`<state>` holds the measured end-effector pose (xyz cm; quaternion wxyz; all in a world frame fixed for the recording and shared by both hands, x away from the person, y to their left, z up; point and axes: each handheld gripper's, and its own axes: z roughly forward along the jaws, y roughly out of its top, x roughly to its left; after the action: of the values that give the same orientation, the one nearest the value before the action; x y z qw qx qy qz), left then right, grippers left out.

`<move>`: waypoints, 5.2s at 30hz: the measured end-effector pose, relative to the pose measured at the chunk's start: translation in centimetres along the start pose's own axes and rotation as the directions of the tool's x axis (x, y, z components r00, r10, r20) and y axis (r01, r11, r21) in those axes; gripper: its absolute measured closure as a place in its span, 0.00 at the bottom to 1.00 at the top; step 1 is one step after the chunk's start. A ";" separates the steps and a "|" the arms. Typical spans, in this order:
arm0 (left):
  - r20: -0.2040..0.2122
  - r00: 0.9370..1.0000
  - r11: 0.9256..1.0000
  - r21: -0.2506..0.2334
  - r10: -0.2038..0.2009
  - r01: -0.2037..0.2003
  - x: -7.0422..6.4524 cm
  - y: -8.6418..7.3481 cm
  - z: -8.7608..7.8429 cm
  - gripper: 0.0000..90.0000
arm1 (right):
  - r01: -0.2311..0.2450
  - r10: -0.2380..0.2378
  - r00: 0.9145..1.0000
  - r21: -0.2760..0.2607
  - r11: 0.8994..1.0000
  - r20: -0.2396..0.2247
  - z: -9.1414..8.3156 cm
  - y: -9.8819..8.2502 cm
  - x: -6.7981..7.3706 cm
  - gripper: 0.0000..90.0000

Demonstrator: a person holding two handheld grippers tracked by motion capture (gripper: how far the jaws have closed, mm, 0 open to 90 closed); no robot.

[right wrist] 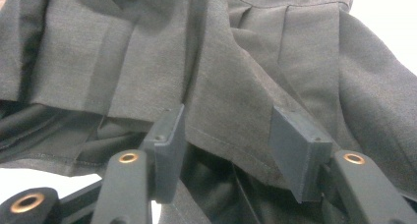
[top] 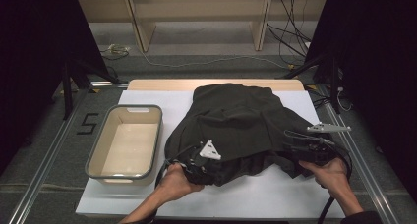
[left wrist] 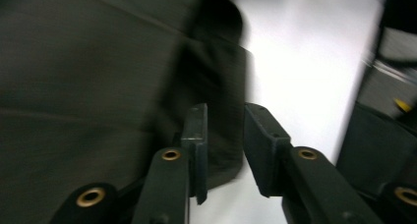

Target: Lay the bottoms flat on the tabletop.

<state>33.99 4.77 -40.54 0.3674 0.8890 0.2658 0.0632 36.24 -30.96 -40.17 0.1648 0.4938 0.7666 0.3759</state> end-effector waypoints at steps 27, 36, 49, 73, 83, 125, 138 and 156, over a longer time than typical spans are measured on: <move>-0.250 0.938 0.963 0.057 -0.241 0.263 3.9 0.2 5.5 0.33 | 0.010 -0.010 1.000 -0.004 1.000 0.000 1.5 0.8 1.1 0.44; -0.231 0.938 0.963 0.014 -0.259 0.269 5.2 0.0 4.8 0.83 | 0.060 -0.058 0.997 0.046 0.997 -0.043 5.0 2.8 2.9 0.50; -0.242 0.926 0.954 0.005 -0.290 0.300 5.6 0.1 4.0 0.73 | 0.042 -0.037 0.998 0.096 0.994 -0.051 7.0 3.5 3.0 0.96; -0.235 0.939 0.954 0.102 -0.251 0.281 6.2 0.1 6.1 0.92 | 0.056 -0.050 0.997 0.103 0.993 -0.059 7.1 3.2 3.3 0.97; -0.147 0.963 0.966 0.091 -0.226 0.240 4.8 -0.5 2.2 0.95 | 0.058 -0.051 0.996 0.099 0.993 -0.069 6.7 3.2 3.2 0.98; -0.165 0.952 0.966 -0.042 -0.257 0.254 4.5 -1.4 -3.9 0.48 | -0.021 0.019 0.998 -0.037 0.999 -0.064 0.4 1.6 2.3 0.56; -0.256 0.907 0.937 0.013 -0.335 0.350 5.7 -3.4 -3.7 0.38 | 0.017 -0.012 0.999 0.159 0.987 -0.033 3.6 0.6 1.7 0.82; -0.277 0.905 0.931 0.080 -0.322 0.356 5.2 -4.5 -2.0 0.37 | 0.106 -0.089 0.991 0.182 0.978 -0.098 3.3 -0.1 5.1 0.93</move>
<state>35.83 11.38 -42.62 0.2767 0.8351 0.4656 0.0965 35.96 -25.11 -41.83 0.1016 0.4514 0.8284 0.3156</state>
